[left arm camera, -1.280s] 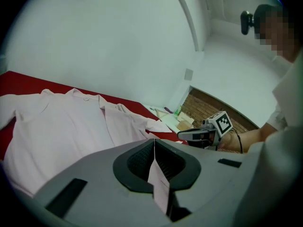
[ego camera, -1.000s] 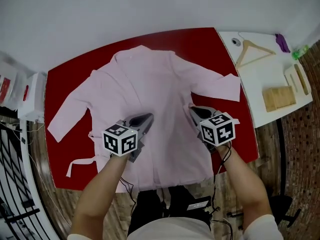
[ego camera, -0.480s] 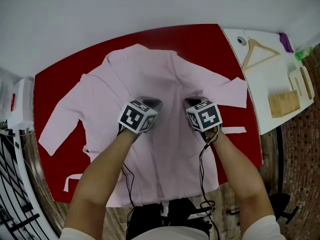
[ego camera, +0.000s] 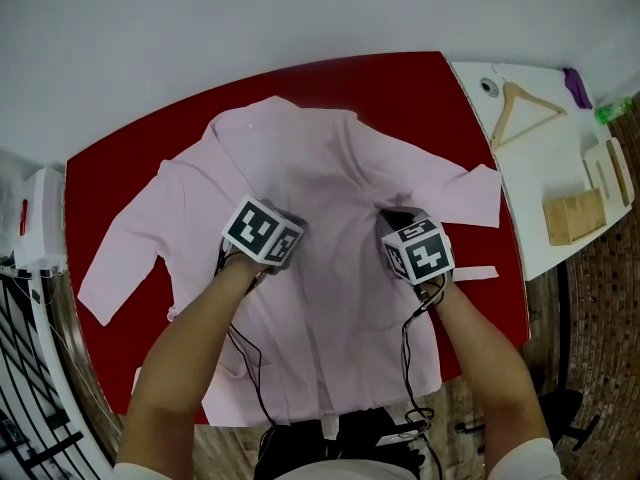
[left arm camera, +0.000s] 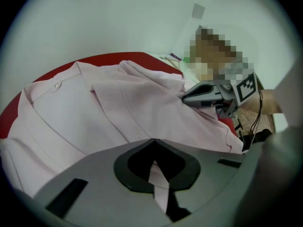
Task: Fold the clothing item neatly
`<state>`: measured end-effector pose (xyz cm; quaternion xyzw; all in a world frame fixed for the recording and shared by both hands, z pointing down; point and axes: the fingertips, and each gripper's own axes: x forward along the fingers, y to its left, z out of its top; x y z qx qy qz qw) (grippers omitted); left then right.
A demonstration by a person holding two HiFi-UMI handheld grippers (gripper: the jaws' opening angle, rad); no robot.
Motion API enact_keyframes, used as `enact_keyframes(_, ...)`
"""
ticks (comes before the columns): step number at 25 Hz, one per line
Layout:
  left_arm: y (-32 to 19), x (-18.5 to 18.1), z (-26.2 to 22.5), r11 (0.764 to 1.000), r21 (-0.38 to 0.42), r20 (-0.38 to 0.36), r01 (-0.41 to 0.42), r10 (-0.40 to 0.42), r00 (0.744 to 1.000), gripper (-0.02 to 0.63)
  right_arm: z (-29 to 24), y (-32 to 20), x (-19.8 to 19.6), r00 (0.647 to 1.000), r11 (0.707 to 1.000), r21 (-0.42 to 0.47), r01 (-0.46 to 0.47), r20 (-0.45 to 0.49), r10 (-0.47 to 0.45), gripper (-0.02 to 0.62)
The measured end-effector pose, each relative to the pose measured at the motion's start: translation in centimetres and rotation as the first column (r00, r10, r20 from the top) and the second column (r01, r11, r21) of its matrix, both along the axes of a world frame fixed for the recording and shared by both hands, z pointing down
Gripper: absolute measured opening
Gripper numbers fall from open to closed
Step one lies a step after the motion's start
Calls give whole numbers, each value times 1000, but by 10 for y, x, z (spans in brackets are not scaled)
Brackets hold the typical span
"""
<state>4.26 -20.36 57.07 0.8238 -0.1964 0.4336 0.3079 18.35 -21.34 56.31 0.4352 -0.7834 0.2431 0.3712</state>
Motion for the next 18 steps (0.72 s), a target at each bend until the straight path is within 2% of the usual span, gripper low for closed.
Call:
enact_keyframes(5, 3, -14, 1, 1000, -12, 19, 3, -2, 1000, 5, 1, -5, 23, 997, 1000, 10, -28, -78, 29, 12)
enact_keyframes(7, 3, -15, 0, 1000, -1, 30, -4, 4, 1000, 5, 1, -5, 24, 998, 1000, -2, -23, -61, 23, 14)
enact_keyframes(10, -3, -14, -9, 998, 62, 41, -26, 23, 999, 5, -13, -8, 18, 1000, 1000, 9, -1, -28, 2, 14)
enact_keyframes(15, -53, -7, -40, 983, 160, -91, 88, -75, 993, 5, -47, -64, -15, 999, 994, 102, 40, 28, -43, 14)
enact_keyframes(18, -81, -2, -45, 969, 214, -114, 123, -101, 988, 5, -41, -97, -48, 995, 990, 104, 99, 15, -101, 14)
